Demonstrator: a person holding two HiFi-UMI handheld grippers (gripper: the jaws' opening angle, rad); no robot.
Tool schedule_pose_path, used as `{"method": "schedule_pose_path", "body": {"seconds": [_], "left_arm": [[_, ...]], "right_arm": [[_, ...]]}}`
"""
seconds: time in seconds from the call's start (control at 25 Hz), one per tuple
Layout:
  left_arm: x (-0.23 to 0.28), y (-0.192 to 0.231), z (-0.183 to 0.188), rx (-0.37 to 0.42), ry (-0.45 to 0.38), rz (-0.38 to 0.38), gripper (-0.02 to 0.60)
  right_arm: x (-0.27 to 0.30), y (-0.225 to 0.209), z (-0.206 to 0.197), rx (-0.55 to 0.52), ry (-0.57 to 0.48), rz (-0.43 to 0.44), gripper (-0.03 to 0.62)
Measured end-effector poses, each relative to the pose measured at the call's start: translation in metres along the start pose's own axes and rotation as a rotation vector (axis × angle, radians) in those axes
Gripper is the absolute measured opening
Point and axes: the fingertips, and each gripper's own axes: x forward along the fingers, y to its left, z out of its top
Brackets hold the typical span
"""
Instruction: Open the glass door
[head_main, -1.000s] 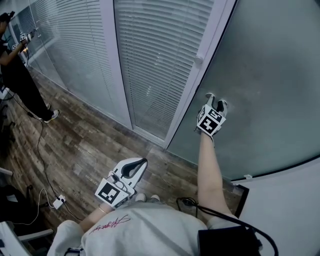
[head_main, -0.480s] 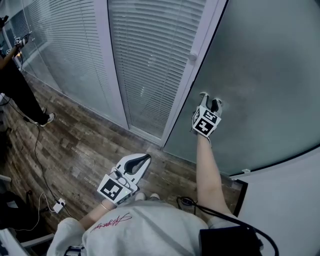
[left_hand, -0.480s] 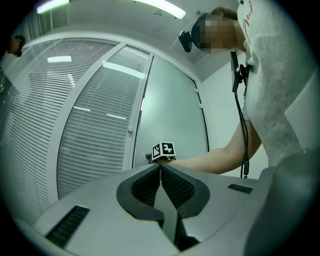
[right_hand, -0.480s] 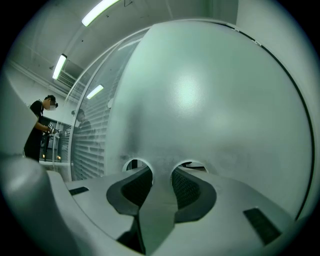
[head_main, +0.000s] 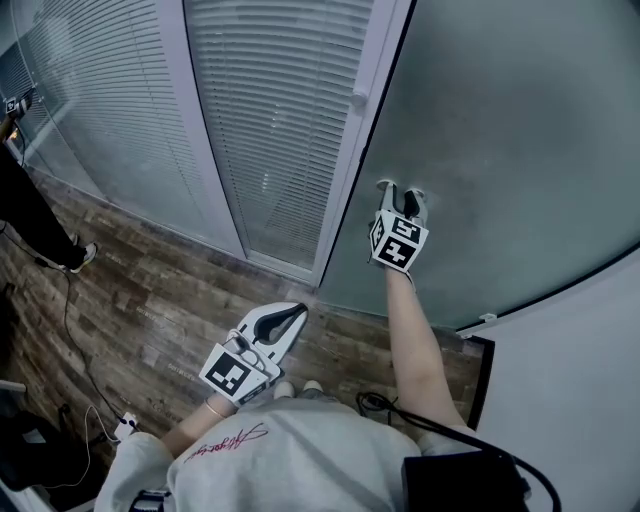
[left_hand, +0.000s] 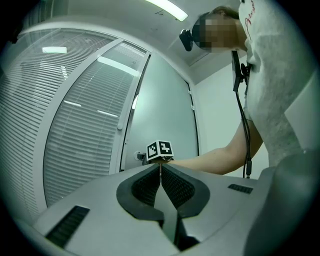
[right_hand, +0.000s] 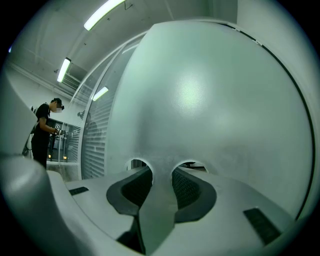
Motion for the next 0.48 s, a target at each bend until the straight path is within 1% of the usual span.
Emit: {"method": "schedule_pose_path", "body": {"seconds": [0.24, 0.36, 0.48], "left_arm": [[0.013, -0.01, 0.008, 0.013, -0.013, -0.09, 0.025], [0.015, -0.016, 0.005, 0.031, 0.009, -0.142, 0.025], [0.018, -0.018, 0.008, 0.042, -0.002, -0.169, 0.025]], "right_arm": [[-0.021, 0.006, 0.002, -0.006, 0.0, 0.018, 0.13], [-0.033, 0.008, 0.002, -0.007, -0.002, 0.028, 0.13], [-0.043, 0.009, 0.001, -0.006, -0.011, 0.027, 0.13]]}}
